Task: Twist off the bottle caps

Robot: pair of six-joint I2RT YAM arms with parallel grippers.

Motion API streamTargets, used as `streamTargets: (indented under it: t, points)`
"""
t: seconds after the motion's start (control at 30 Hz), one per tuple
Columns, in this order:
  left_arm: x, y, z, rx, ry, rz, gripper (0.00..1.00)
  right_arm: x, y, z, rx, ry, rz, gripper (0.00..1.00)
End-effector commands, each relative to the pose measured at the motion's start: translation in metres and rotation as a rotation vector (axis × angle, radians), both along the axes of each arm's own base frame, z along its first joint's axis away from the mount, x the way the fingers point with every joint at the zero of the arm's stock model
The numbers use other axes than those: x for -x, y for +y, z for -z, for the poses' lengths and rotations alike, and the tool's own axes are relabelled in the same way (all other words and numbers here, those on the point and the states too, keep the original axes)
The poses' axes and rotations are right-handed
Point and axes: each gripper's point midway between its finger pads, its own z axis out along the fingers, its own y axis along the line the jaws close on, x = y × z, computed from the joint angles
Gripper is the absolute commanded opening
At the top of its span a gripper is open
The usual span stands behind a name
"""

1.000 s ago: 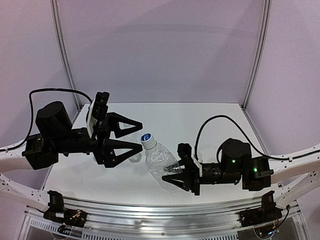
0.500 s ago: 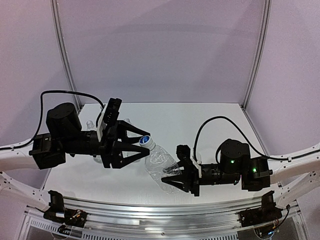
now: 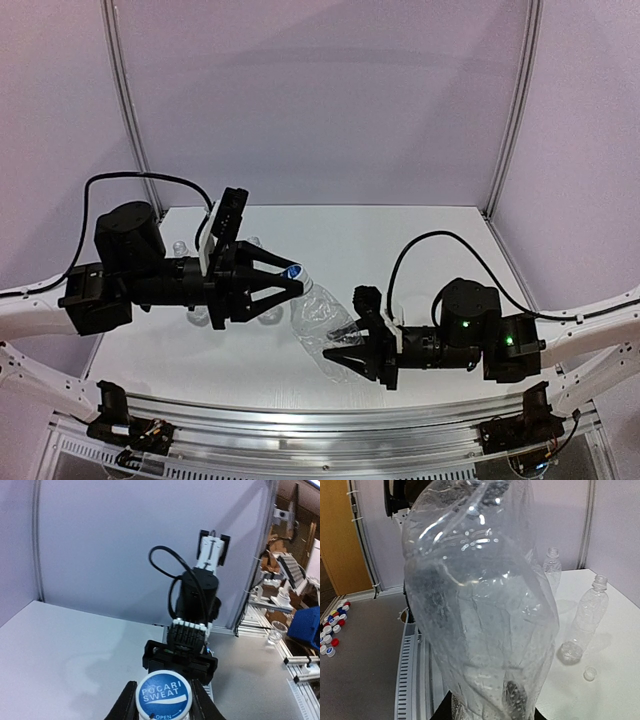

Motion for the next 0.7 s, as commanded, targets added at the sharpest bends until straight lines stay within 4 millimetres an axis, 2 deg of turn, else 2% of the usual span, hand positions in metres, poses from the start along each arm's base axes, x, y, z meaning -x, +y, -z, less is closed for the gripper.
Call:
streamTargets:
  t: [0.0,0.13,0.2,0.33,0.43,0.5,0.63,0.67]
  points:
    - [-0.044,0.001,-0.009,0.017,0.116,-0.236,0.15,-0.040,-0.010,0.002,0.035,-0.011,0.254,0.25]
    - [-0.085,0.006,0.011,0.002,0.234,-0.502,0.14,-0.076,-0.028,0.009,0.079,-0.023,0.494,0.24]
    - [-0.096,0.006,0.022,0.000,0.279,-0.588,0.14,-0.088,-0.034,0.013,0.114,-0.033,0.580,0.24]
    - [-0.102,-0.008,0.033,-0.028,0.312,-0.621,0.15,-0.093,-0.033,0.018,0.153,-0.051,0.627,0.24]
    - [-0.102,-0.012,0.036,-0.038,0.303,-0.608,0.22,-0.090,-0.031,0.018,0.156,-0.050,0.610,0.24]
    - [-0.098,-0.011,0.032,-0.029,0.277,-0.585,0.32,-0.087,-0.029,0.017,0.147,-0.045,0.587,0.24]
    - [-0.088,-0.003,0.020,-0.028,0.205,-0.529,0.78,-0.080,-0.030,0.010,0.117,-0.033,0.547,0.25]
    - [-0.084,0.002,0.015,-0.014,0.187,-0.513,0.86,-0.079,-0.031,0.008,0.108,-0.030,0.537,0.25]
